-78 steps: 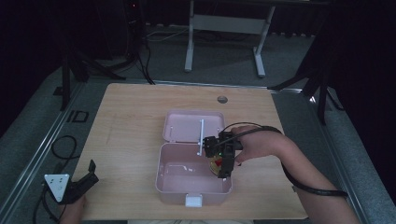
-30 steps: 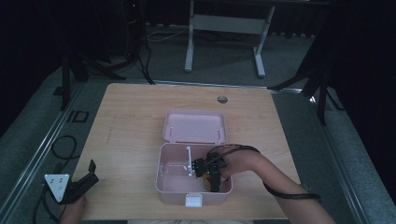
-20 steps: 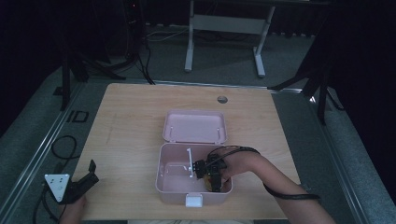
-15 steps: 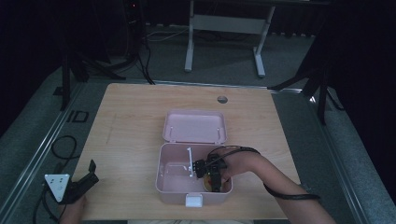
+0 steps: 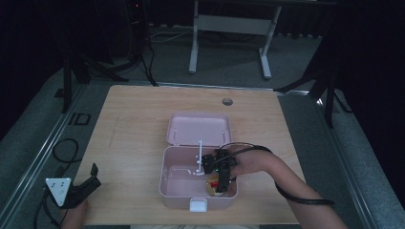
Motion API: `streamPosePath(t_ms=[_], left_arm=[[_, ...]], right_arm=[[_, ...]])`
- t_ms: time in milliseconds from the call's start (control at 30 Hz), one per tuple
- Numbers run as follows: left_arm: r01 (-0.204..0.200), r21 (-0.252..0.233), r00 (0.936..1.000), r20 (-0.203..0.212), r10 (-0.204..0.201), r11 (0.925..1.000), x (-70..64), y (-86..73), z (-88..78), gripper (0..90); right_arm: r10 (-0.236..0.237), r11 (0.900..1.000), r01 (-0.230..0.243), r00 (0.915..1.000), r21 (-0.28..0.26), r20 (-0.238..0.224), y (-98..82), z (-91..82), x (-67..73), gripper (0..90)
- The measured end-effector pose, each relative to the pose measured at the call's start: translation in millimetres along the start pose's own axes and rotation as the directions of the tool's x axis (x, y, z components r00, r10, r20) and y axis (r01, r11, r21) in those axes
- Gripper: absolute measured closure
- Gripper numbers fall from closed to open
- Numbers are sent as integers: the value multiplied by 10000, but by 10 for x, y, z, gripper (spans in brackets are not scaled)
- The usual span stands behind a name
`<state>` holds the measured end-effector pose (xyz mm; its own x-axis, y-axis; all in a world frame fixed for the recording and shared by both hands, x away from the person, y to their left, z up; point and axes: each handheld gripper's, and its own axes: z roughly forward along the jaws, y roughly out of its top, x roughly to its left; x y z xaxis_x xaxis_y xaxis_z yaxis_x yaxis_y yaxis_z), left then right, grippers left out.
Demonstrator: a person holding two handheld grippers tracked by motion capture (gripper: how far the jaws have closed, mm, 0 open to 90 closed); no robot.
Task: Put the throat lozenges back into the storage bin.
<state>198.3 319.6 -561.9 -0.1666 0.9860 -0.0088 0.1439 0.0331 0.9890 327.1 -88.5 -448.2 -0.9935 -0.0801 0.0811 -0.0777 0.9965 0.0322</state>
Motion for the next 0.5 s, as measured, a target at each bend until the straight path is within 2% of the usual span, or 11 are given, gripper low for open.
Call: streamPosePath(t_ms=[133, 200, 267, 333, 400, 500], left_arm=[[9, -5, 10000, -1, -9, 10000, 2, 0, 2, 12], [-1, -4, 10000, 0, 1, 10000, 1, 0, 1, 12], [6, -33, 10000, -19, -6, 10000, -4, -1, 1, 12], [-14, -14, 10000, -10, 14, 10000, -4, -1, 1, 12], [-13, -12, 10000, -10, 13, 10000, -5, -1, 2, 12], [-14, -19, 10000, -25, 14, 10000, -9, -1, 4, 12]], right_arm=[[150, 9928, -84, 9984, -1196, 546, -122, -299, 30, 126], [435, 9811, -266, 9955, -1914, 845, -241, -481, 43, 126], [590, 9673, -226, 9888, -2525, 1374, -376, -614, 49, 128], [953, 9562, -513, 9854, -2882, 1408, -510, -708, 38, 128], [1358, 9425, -751, 9764, -3258, 1680, -692, -784, 26, 126], [1912, 9245, -1092, 9617, -3653, 1964, -927, -812, 25, 126]])
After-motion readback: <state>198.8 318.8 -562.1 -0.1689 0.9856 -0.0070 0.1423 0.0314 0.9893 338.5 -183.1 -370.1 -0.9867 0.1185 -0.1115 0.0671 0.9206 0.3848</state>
